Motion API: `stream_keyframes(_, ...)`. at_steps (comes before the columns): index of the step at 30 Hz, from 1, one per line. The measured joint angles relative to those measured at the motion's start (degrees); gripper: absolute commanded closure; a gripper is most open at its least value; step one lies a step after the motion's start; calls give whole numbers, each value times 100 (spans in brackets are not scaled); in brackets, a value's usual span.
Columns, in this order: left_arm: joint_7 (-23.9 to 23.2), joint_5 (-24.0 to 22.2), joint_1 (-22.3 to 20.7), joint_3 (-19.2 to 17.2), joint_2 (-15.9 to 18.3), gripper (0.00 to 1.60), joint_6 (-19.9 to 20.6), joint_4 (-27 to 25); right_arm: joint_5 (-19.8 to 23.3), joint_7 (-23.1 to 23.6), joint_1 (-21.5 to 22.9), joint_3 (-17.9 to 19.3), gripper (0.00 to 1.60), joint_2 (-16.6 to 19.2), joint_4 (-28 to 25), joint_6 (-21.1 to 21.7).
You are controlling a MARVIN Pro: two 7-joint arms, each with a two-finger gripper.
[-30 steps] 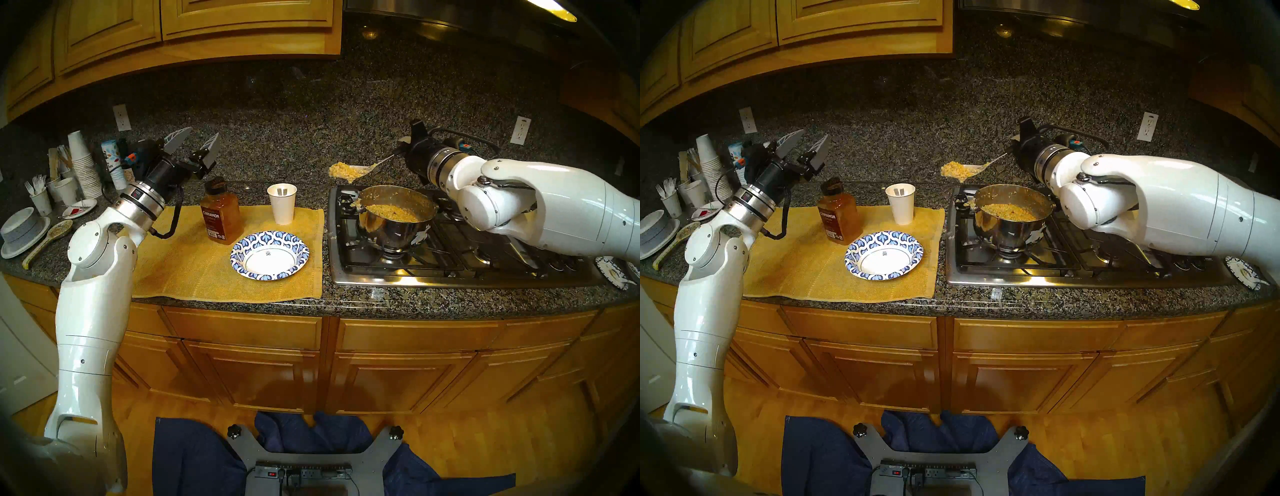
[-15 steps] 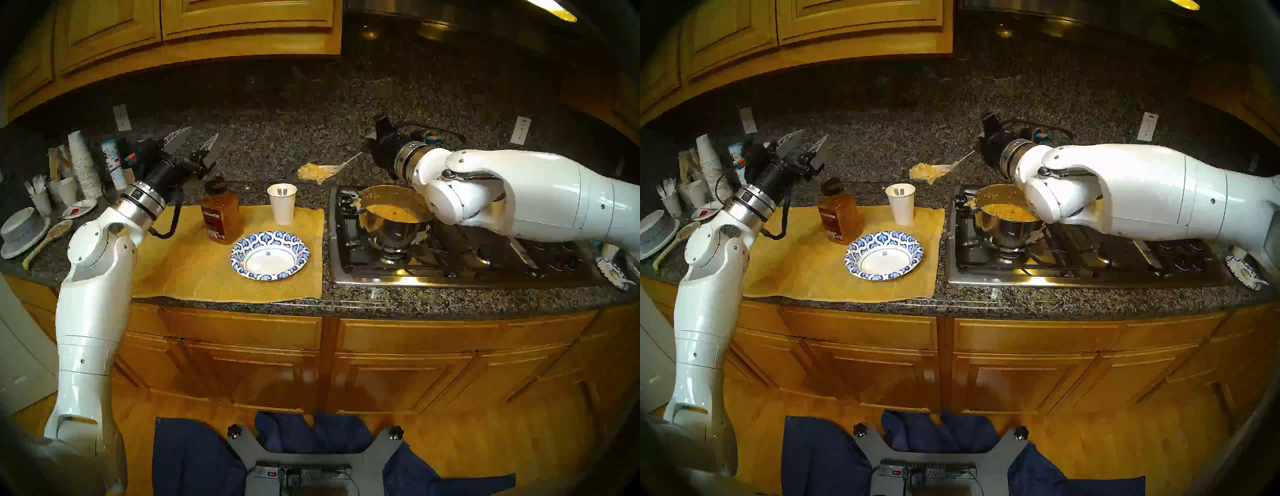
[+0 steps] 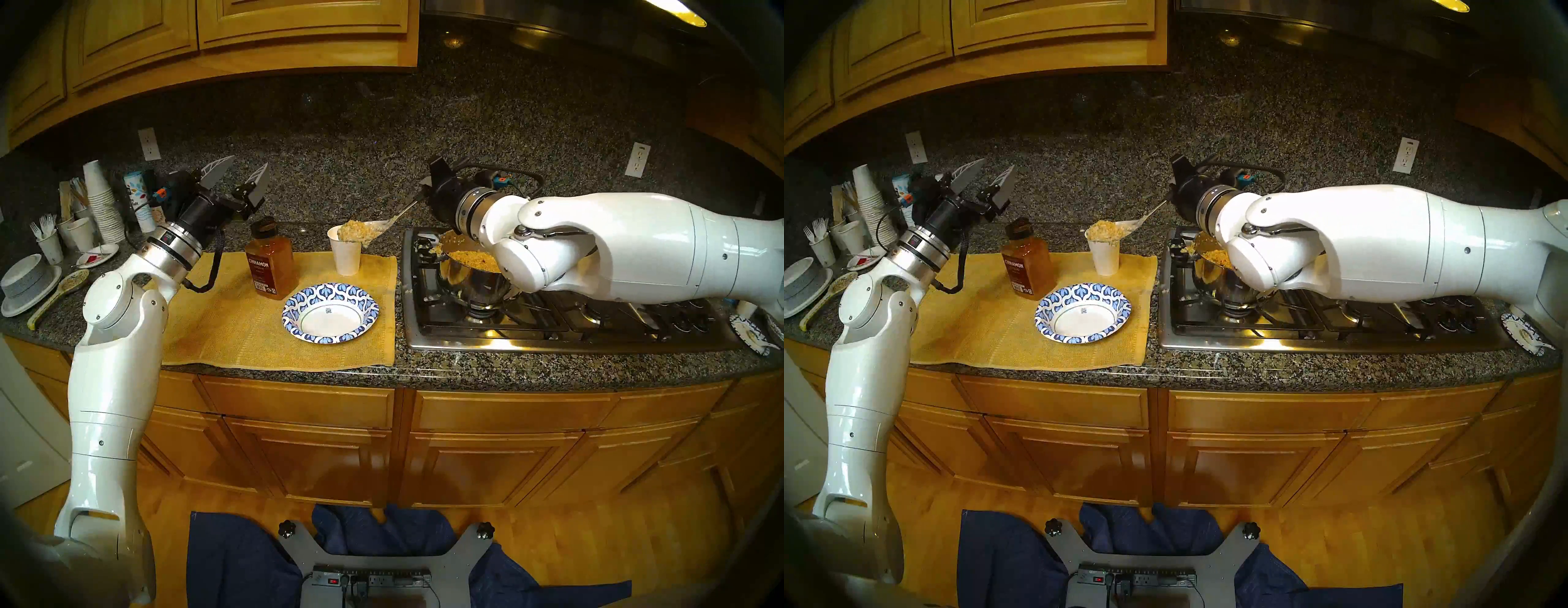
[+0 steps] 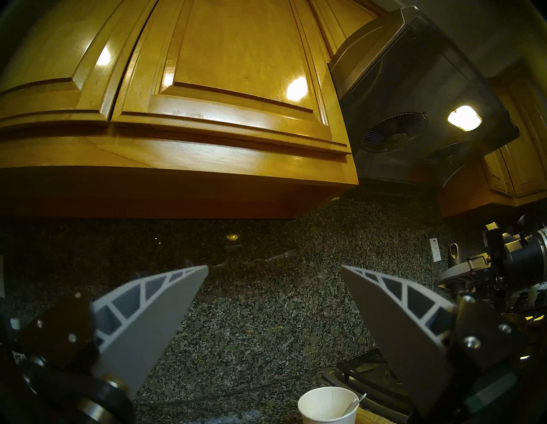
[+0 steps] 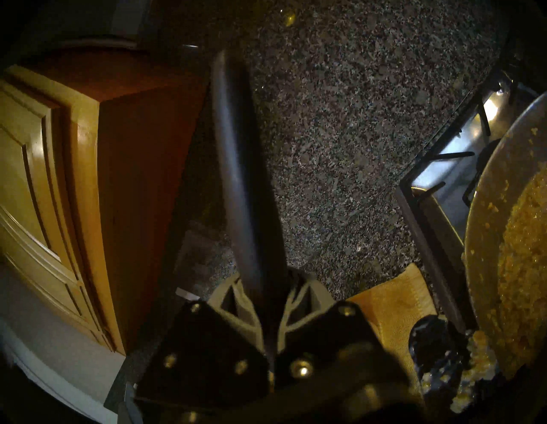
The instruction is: Scoop oatmeal into bowl, add cinnamon, and put a spoon inside bowl
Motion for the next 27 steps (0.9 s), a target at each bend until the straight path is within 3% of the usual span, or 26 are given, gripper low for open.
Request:
stream_keyframes(13, 1, -1, 0, 1, 0, 0, 0, 0, -241, -47, 2, -238, 160, -326, -140, -155)
stream_keyframes(27, 2, -2, 0, 2, 2, 0, 0, 0, -940, -65, 48, -689, 160, -787, 32, -442)
